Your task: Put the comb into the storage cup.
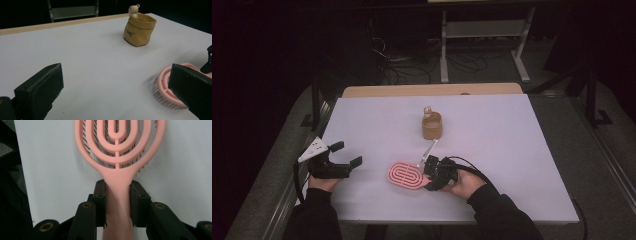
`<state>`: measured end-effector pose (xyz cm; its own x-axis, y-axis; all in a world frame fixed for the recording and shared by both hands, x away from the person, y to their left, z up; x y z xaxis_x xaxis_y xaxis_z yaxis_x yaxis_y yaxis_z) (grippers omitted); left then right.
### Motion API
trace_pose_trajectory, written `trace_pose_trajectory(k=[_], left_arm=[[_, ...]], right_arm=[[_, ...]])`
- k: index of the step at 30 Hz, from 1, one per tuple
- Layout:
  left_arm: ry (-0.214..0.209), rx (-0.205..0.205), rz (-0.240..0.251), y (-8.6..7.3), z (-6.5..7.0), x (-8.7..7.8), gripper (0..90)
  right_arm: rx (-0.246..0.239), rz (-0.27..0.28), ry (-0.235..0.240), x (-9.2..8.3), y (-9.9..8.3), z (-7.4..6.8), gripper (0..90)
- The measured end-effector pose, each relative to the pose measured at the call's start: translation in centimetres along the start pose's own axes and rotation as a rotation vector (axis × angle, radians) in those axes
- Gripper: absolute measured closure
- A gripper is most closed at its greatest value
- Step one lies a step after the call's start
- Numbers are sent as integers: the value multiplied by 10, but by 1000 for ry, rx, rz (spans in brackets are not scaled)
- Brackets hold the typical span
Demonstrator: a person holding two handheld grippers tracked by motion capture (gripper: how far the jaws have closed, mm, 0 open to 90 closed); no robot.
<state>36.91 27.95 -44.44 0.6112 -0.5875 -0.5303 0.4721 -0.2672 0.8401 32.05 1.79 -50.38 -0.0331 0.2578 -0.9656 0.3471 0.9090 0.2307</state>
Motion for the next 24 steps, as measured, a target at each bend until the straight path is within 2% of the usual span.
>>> trace_pose_trajectory(k=[10,14,18,24], left_arm=[[-1,-1,-4,0,-1,1,0],[-1,1,-3,0,0,1,0],[-1,-2,-1,0,-1,1,0],[-1,-1,1,0,-1,0,0]], right_arm=[[16,46,0,-13,1,4,687],[18,68,26,-20,2,4,687],[19,86,25,-28,3,5,687],[16,95,-3,-42,5,9,687]])
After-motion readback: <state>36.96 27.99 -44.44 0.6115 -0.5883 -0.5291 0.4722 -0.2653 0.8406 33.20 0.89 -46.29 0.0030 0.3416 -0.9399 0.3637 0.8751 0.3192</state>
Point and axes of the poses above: each handheld gripper's, and its own axes: x roughly forward along the jaws, y roughly out of its top, z roughly to its right, the point moved 9 cm from there along x, roughly forward along the jaws, and after that the axes turned 11 degrees about -z, right-handed, at the moved point
